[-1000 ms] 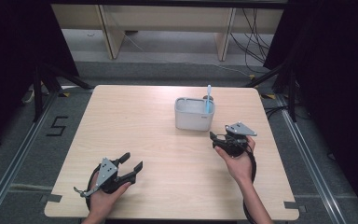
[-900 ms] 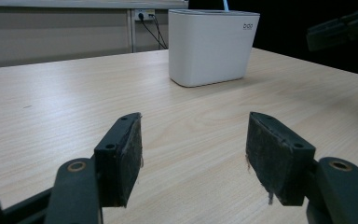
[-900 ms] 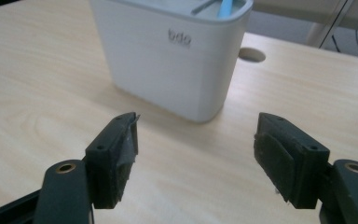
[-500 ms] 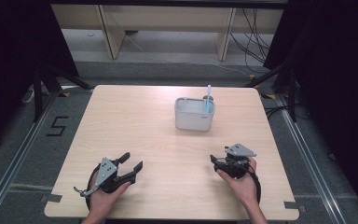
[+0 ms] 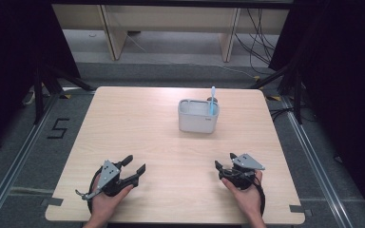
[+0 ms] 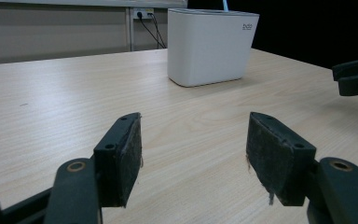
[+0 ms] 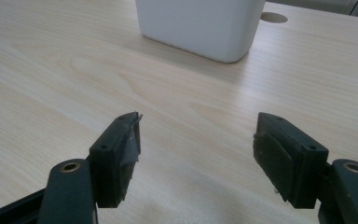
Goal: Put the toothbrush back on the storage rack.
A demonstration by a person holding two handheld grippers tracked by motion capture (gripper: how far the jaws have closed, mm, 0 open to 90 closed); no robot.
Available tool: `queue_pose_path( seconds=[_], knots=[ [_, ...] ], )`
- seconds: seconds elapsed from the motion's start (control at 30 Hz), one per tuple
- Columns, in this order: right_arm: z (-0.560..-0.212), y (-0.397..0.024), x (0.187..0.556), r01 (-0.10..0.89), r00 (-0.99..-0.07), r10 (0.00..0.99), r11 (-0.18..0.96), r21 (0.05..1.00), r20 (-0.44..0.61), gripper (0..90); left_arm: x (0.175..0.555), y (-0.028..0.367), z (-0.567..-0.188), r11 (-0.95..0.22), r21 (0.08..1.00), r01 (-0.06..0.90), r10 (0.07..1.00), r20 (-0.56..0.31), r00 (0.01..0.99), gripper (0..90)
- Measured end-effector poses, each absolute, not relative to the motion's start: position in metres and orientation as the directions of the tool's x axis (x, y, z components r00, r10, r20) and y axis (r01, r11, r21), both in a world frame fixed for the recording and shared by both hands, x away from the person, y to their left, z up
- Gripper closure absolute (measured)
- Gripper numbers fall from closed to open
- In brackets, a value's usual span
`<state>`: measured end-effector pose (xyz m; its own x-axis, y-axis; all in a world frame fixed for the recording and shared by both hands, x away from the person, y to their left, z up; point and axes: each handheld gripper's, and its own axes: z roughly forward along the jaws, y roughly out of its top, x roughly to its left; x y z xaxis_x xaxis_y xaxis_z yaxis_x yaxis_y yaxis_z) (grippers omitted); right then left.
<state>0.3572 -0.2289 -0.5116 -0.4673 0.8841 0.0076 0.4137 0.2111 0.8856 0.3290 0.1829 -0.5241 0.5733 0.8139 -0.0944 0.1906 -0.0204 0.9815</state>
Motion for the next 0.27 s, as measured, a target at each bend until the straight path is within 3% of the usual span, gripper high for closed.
queue_pose_path(
  seconds=[0.27],
  knots=[
    [-0.5134,-0.2307,0.3578,0.421,-0.448,0.894,0.183,0.888,0.029,32.7,0.3288,0.1838,-0.523,-0.022,0.976,0.216,0.819,-0.107,0.564,35.6]
  ],
)
